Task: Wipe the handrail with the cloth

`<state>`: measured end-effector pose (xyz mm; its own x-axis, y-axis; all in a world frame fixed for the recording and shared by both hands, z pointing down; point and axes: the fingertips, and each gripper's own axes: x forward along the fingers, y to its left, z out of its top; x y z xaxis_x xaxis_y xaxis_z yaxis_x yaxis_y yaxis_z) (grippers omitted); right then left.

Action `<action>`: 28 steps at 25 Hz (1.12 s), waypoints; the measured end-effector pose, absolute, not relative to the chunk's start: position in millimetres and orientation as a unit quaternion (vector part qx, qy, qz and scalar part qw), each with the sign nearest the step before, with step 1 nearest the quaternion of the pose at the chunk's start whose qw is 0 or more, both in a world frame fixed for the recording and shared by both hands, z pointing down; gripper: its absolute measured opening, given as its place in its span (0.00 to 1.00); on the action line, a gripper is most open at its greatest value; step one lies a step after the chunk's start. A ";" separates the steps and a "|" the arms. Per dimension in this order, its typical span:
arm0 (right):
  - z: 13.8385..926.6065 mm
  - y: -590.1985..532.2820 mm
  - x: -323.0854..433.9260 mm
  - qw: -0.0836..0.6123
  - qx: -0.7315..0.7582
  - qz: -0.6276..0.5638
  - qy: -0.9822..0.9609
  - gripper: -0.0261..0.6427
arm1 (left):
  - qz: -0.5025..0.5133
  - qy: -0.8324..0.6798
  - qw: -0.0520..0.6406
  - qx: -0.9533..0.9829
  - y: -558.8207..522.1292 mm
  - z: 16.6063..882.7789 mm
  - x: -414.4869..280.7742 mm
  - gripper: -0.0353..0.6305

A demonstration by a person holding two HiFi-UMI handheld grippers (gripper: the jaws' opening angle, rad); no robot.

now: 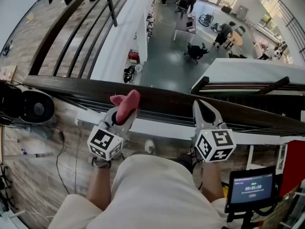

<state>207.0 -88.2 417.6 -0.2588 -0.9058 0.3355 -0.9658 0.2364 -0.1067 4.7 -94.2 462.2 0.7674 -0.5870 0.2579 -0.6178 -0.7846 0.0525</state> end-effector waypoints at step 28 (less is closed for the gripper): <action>416.2 -90.2 202.2 0.100 0.592 0.145 -0.786 0.04 | 0.124 -0.265 0.060 0.954 -80.9 466.0 56.4 0.10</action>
<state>202.2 -90.2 416.2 -0.2791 -0.9020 0.3293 -0.9602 0.2572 -0.1093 56.4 -80.9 466.0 0.8285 -0.4918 0.2678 -0.5215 -0.8518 0.0492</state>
